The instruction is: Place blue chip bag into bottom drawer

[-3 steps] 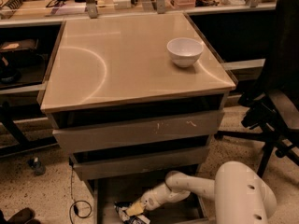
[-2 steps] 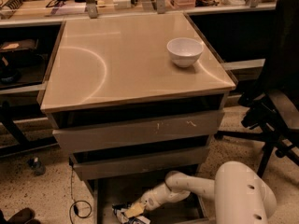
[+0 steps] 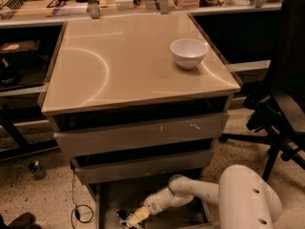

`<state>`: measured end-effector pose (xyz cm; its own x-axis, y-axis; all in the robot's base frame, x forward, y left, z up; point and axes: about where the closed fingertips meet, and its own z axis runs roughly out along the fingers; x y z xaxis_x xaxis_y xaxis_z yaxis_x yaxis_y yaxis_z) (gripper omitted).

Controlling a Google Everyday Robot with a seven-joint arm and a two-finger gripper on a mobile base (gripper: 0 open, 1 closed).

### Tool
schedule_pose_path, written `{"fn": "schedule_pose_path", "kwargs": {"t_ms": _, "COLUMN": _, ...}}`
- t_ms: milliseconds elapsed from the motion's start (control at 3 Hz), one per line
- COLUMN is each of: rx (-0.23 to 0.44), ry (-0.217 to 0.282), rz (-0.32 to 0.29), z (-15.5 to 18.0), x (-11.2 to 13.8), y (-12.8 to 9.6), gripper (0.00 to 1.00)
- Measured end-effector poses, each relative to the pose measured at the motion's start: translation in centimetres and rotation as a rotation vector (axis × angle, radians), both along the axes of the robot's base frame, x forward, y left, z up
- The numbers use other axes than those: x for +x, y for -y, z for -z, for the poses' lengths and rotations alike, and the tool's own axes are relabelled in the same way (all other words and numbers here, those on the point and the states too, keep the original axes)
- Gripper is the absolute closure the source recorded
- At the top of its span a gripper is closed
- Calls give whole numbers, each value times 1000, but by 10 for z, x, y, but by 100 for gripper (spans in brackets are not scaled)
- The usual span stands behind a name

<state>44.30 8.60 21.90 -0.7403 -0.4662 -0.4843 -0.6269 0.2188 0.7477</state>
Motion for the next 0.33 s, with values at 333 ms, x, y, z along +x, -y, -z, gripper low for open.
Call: {"fn": "schedule_pose_path", "kwargs": {"t_ms": 333, "rx": 0, "ry": 0, "rz": 0, "z": 0, "x": 0, "y": 0, "gripper": 0}}
